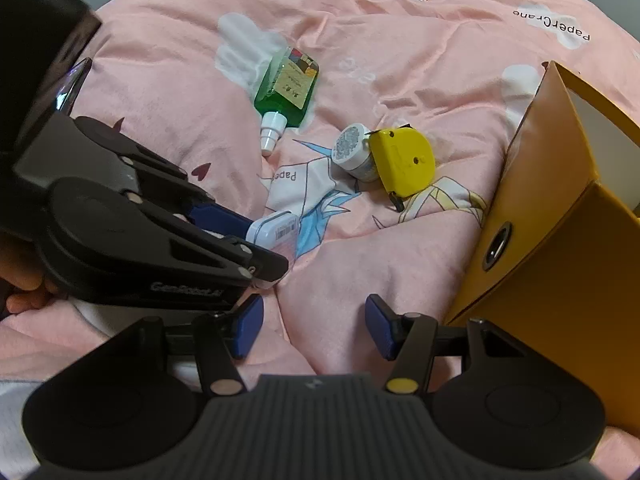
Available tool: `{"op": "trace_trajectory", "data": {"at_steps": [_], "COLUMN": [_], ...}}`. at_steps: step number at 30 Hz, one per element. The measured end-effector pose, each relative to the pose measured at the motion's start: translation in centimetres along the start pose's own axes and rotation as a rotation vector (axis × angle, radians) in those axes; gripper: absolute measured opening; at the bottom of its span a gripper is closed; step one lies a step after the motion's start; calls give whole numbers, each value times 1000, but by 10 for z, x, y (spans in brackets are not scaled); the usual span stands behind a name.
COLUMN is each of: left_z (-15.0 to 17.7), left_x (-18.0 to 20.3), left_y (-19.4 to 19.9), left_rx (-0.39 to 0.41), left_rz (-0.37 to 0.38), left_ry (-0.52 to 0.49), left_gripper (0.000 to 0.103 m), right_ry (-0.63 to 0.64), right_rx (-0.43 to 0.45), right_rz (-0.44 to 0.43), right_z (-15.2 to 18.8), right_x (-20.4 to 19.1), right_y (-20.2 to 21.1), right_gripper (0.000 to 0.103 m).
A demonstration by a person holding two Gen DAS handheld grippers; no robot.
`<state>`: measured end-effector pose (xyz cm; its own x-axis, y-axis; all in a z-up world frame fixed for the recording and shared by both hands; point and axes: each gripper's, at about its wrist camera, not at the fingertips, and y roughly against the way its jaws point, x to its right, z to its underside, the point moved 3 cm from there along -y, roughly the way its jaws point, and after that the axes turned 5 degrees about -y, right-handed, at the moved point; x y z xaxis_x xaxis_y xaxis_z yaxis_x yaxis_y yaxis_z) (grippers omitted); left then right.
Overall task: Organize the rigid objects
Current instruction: 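Grasp the white soap box upright with the left gripper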
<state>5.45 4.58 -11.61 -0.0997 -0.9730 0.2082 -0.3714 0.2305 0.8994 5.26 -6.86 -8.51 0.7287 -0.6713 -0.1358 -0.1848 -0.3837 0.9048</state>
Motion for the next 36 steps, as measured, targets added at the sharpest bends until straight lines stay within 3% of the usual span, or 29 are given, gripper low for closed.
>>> {"op": "trace_trajectory", "data": {"at_steps": [8, 11, 19, 25, 36], "left_z": [-6, -9, -7, -11, -32], "left_x": [-4, -3, 0, -2, -22], "left_y": [-11, -16, 8, 27, 44], "left_rx": [-5, -11, 93, 155, 238], "left_rz": [-60, -93, -122, -115, -134], "left_ry": [18, -3, 1, 25, 90], "left_gripper": [31, 23, 20, 20, 20], "right_ry": [-9, -7, 30, 129, 373], "right_rx": [-3, -6, 7, 13, 15], "right_rz": [-5, -2, -6, 1, 97], "right_z": [0, -1, -3, -12, -59], "right_x": [1, 1, -3, -10, -18], "right_y": [-3, -4, -1, 4, 8], "right_gripper": [57, 57, 56, 54, 53]}}
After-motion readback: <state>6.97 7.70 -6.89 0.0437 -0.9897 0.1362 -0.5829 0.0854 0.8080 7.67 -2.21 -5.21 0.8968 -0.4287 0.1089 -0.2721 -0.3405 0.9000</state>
